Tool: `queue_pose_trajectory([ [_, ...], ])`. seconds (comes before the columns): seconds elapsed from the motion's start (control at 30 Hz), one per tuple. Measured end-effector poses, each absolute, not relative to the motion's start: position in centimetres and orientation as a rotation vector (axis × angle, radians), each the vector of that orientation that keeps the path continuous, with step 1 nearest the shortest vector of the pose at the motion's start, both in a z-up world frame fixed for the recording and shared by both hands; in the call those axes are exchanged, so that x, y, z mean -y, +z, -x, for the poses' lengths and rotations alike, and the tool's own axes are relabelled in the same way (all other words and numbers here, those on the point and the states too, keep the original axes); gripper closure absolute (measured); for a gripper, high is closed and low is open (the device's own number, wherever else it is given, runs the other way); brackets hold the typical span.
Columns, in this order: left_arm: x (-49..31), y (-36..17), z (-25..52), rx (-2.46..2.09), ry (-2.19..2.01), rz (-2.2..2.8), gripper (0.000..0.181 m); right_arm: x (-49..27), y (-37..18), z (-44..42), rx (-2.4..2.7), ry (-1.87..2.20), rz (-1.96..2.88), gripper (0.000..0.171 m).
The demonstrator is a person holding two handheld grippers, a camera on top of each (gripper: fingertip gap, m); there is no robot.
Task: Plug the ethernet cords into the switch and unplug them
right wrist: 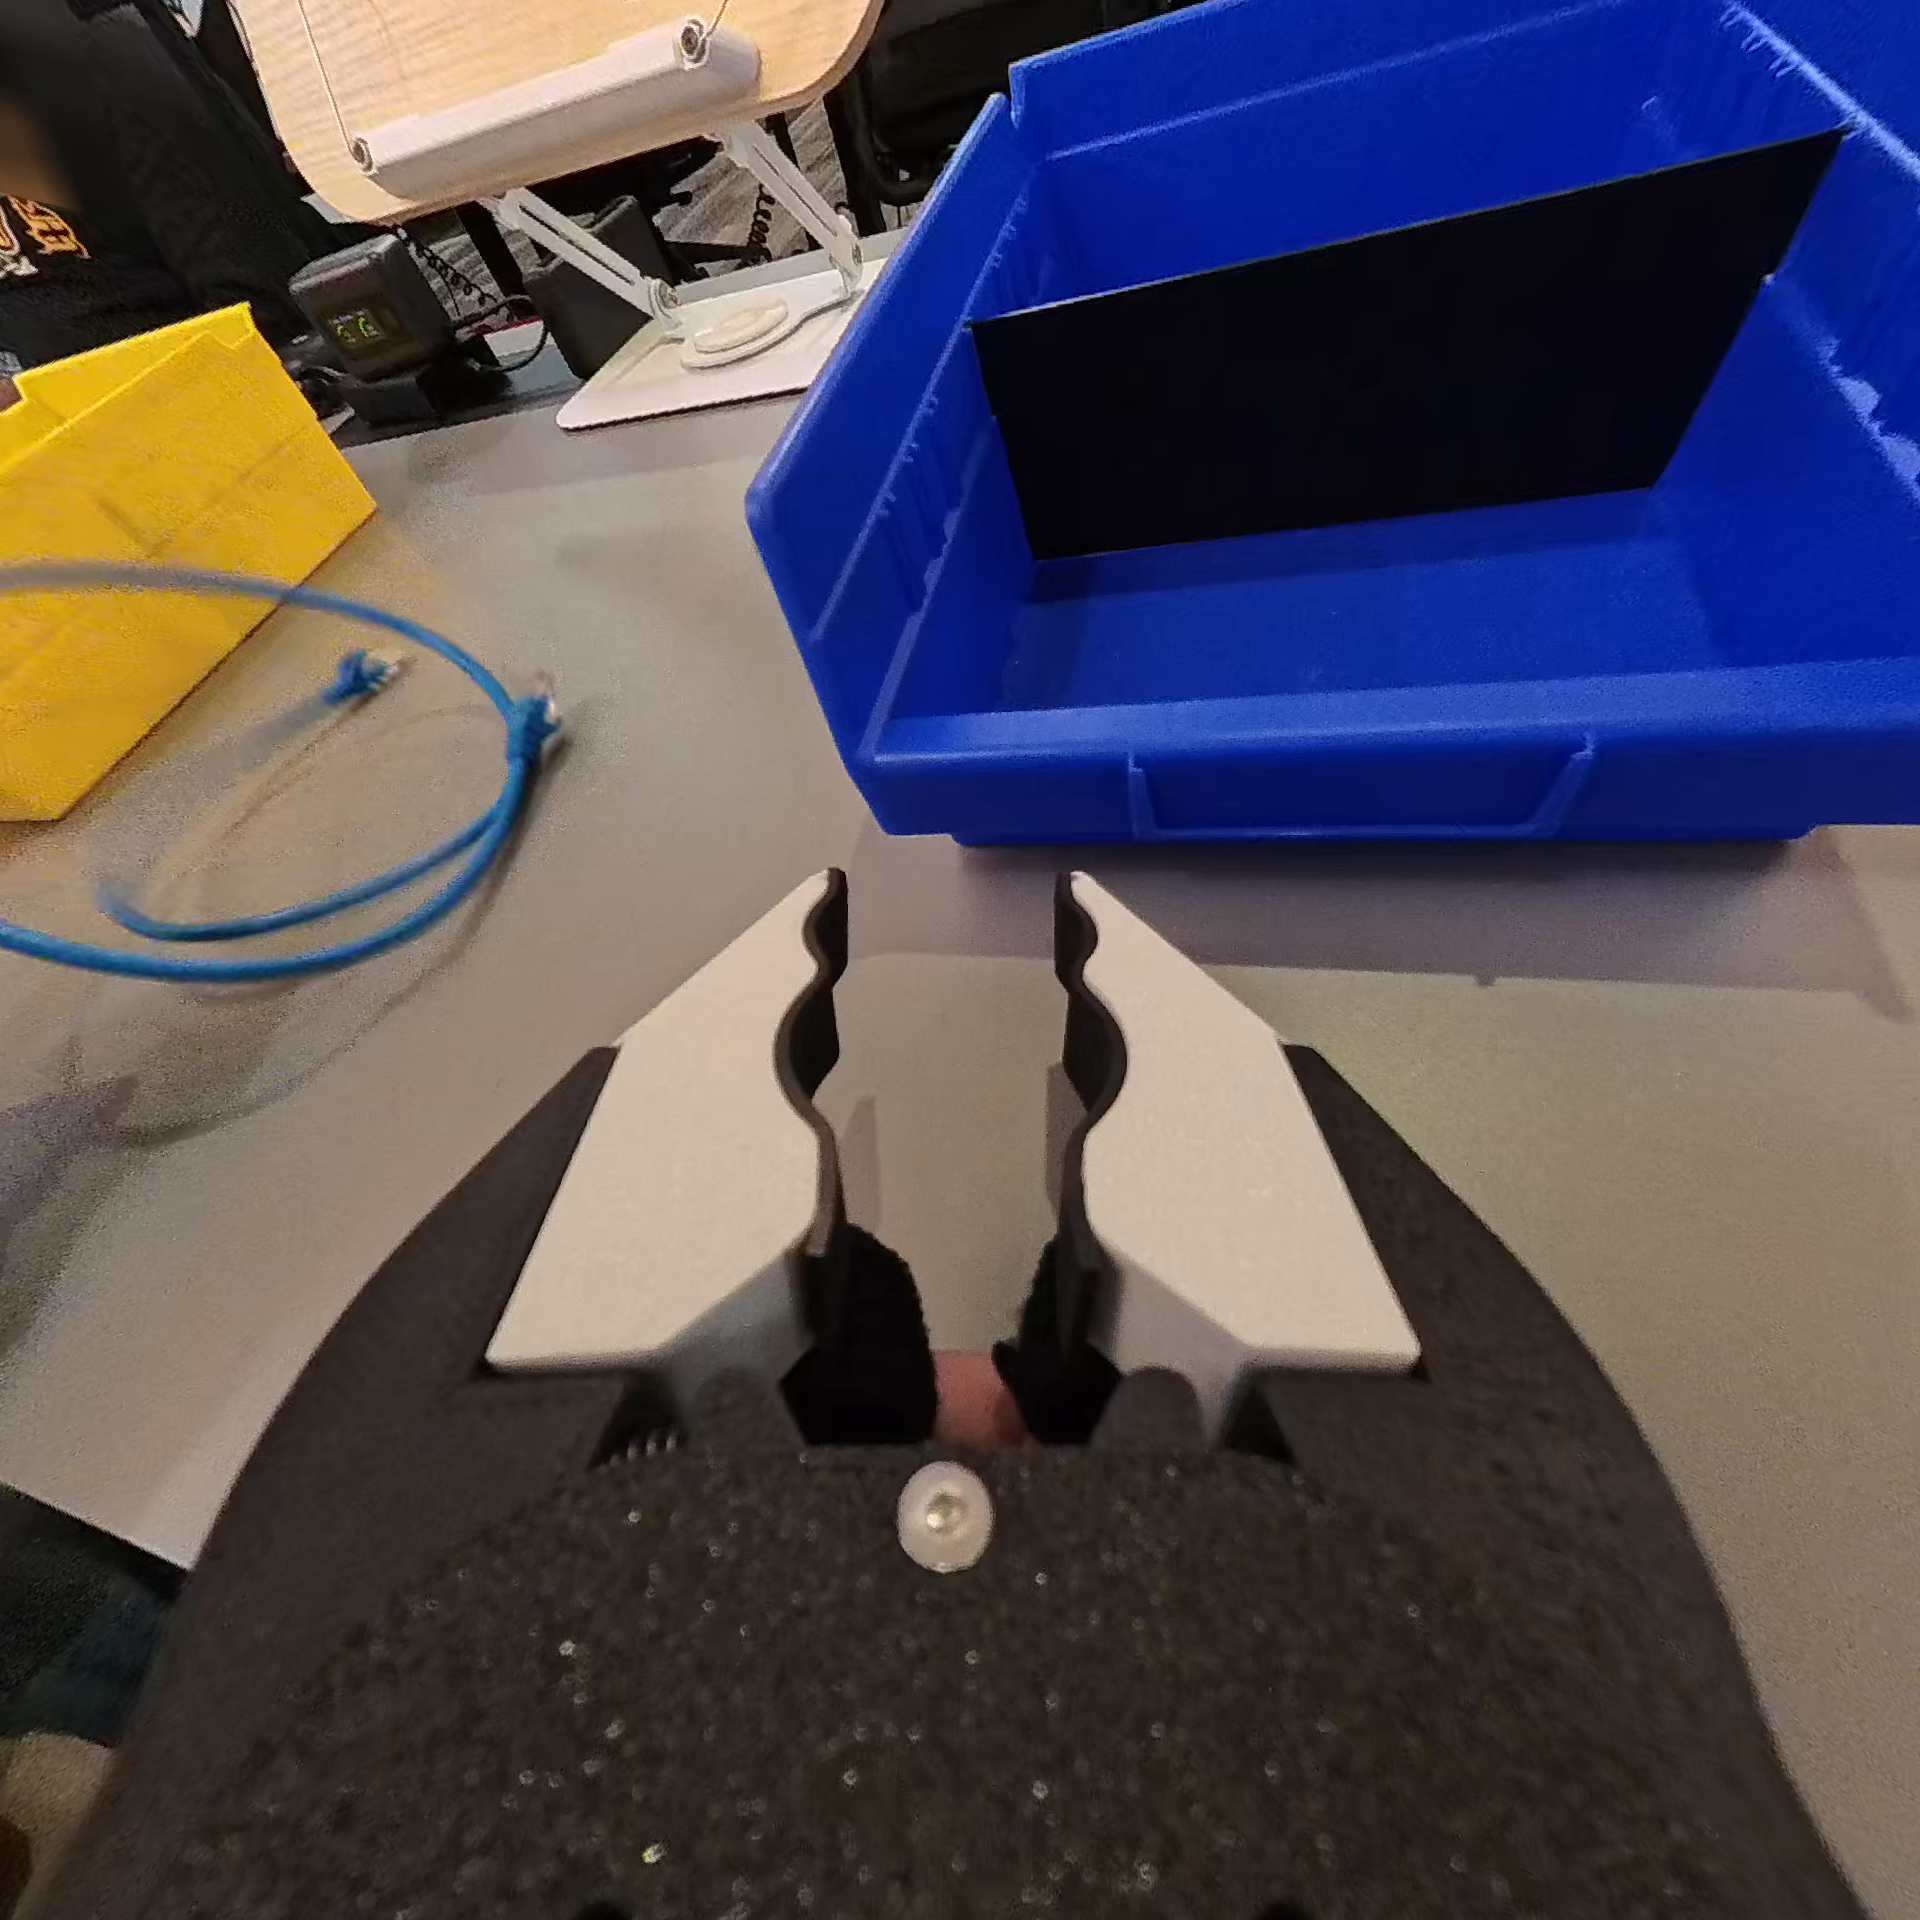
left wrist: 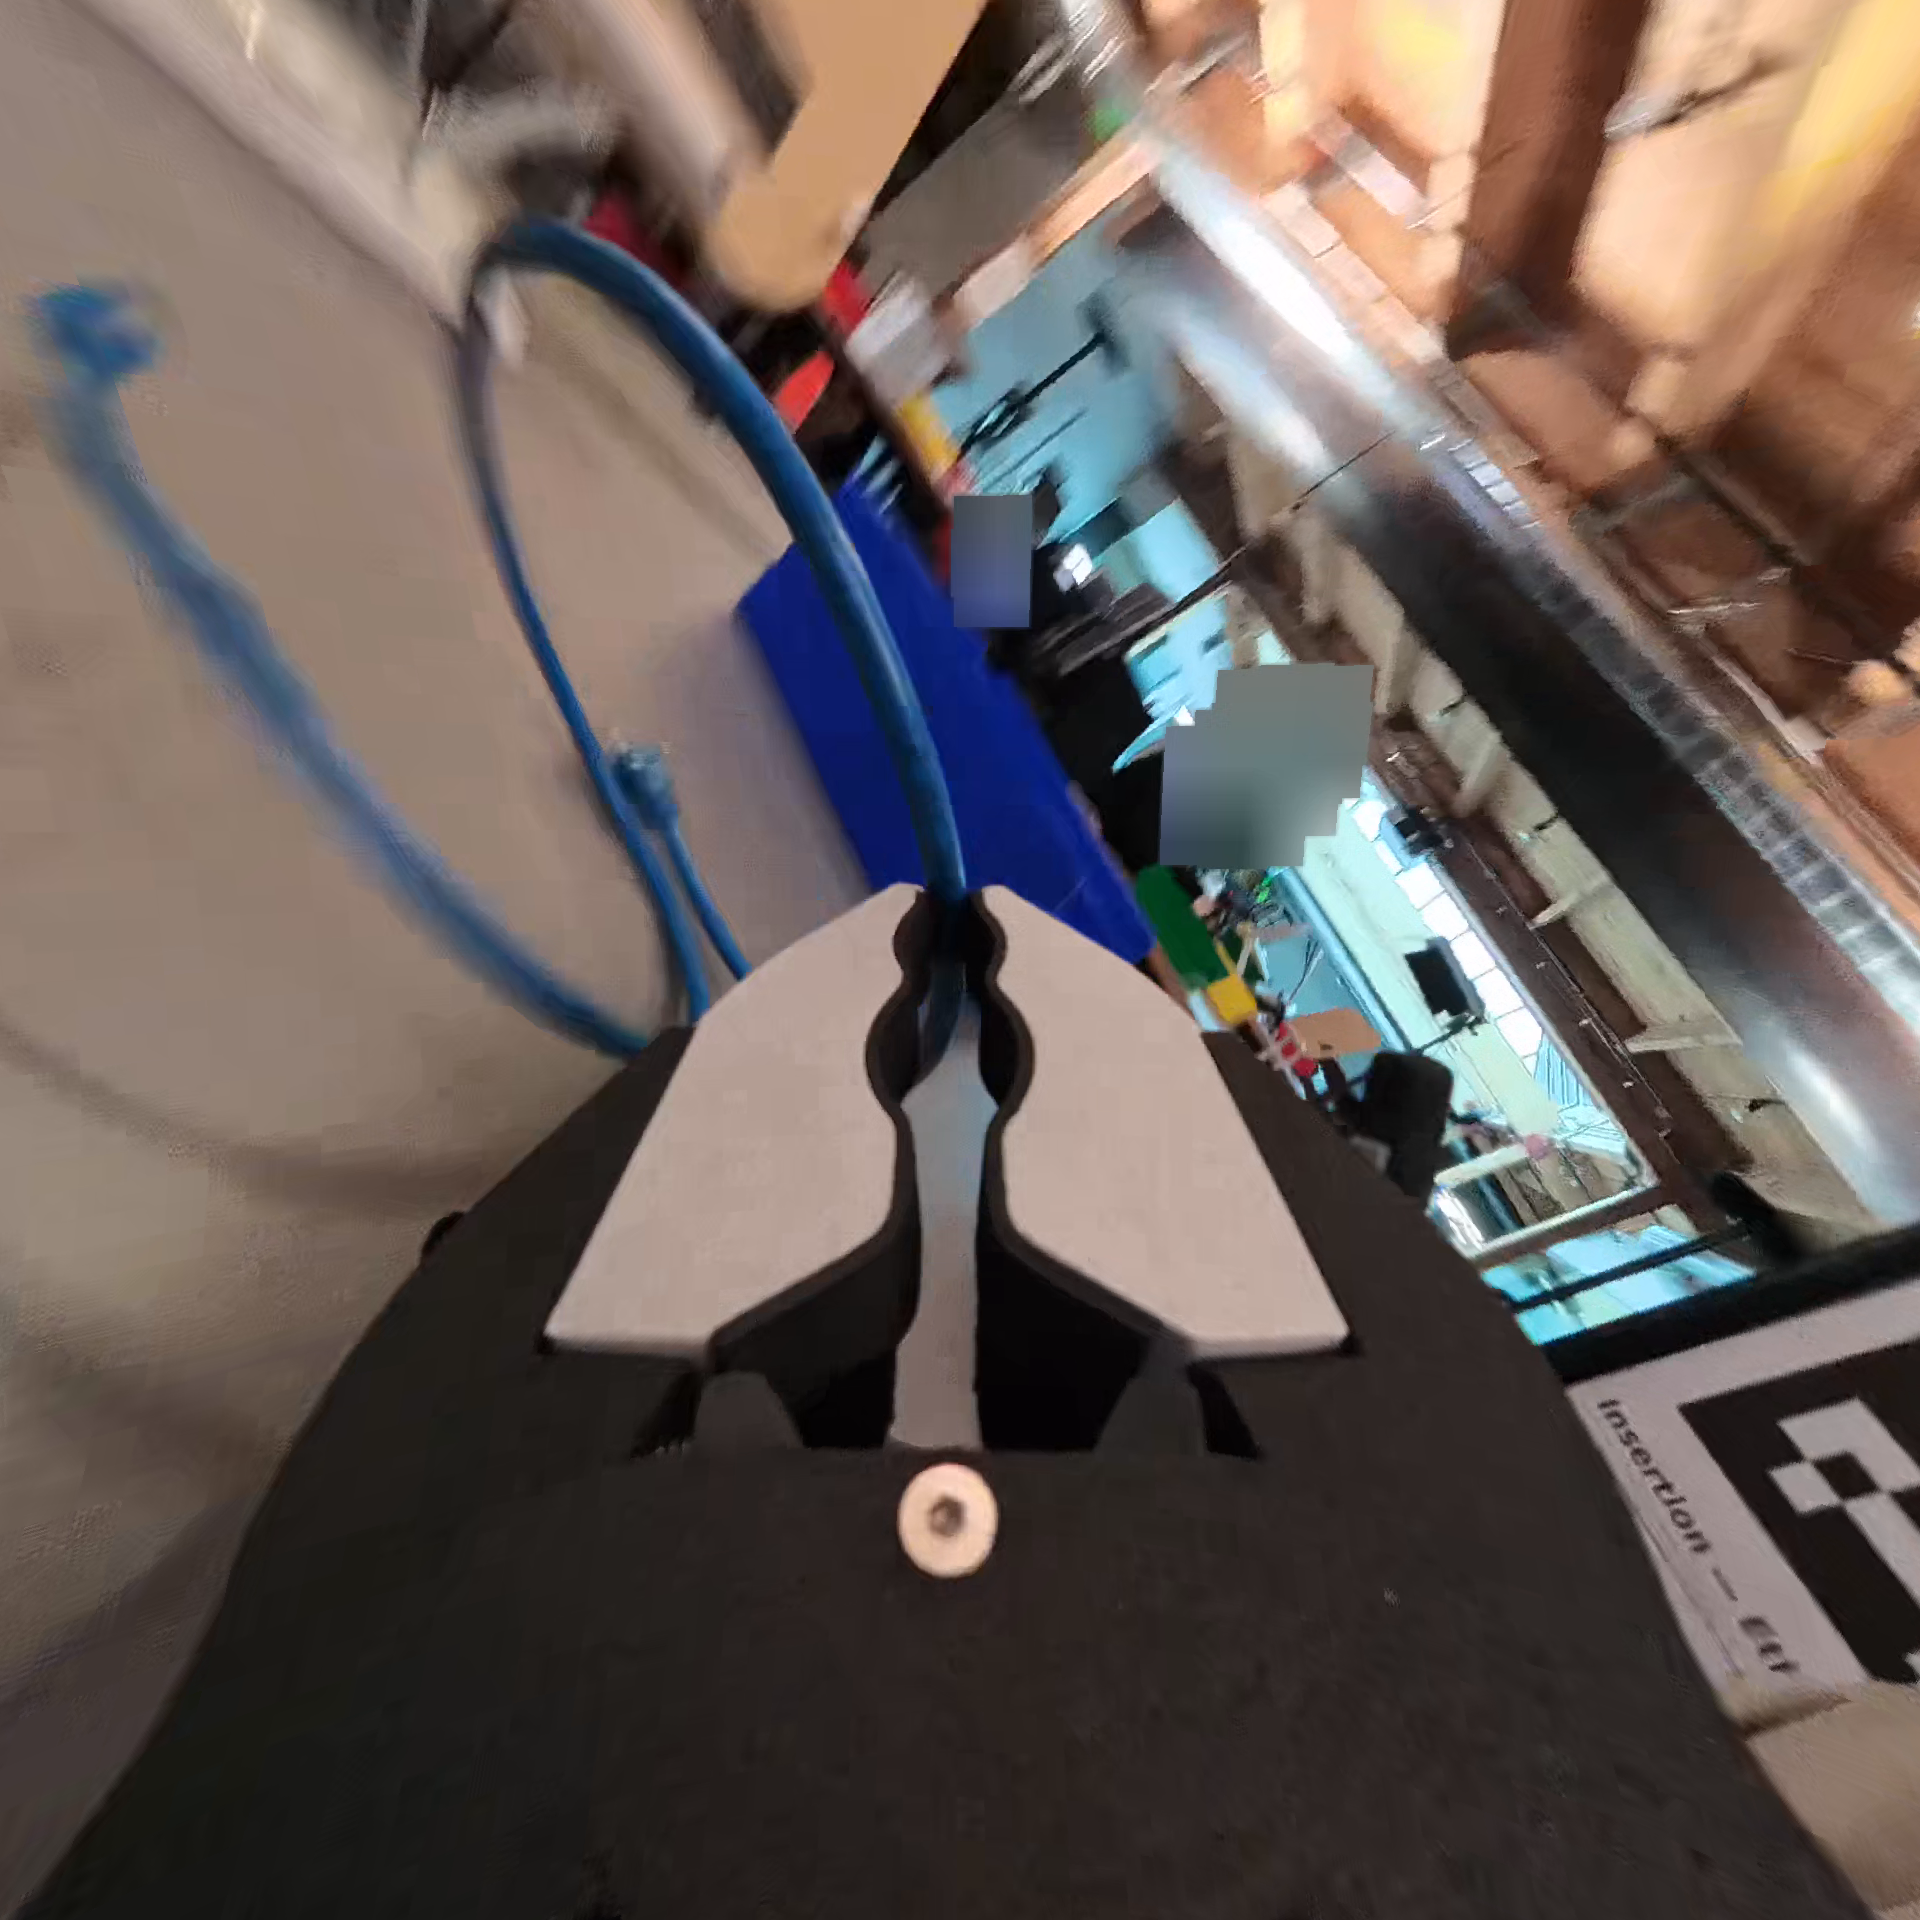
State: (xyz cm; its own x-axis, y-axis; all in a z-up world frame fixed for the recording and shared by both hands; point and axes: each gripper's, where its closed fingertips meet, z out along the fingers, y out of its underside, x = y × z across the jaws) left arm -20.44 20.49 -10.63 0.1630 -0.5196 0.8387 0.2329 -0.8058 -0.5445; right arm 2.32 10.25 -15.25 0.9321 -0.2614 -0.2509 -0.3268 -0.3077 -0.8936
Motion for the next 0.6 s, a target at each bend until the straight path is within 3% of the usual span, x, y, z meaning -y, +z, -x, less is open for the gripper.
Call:
queue_pose_trajectory([
  [0.1,-18.0,-14.5,18.5,-0.405,-1.647,2.122,0.175,-10.3,-15.3,-2.3,-0.431,0.069,1.908,0.132],
  [0.2,-14.6,-14.7,16.8,-0.523,-1.77,2.163,0.143,-10.3,-15.3,-2.3,-0.425,0.059,1.91,0.132],
  [0.33,-10.9,-15.0,15.7,-0.732,-1.839,2.193,0.135,-10.3,-15.3,-2.2,-0.421,0.053,1.913,0.132],
  [0.6,-8.2,-14.2,16.2,-1.115,-1.698,2.031,0.144,-10.2,-15.3,-2.2,-0.422,0.058,1.909,0.132],
])
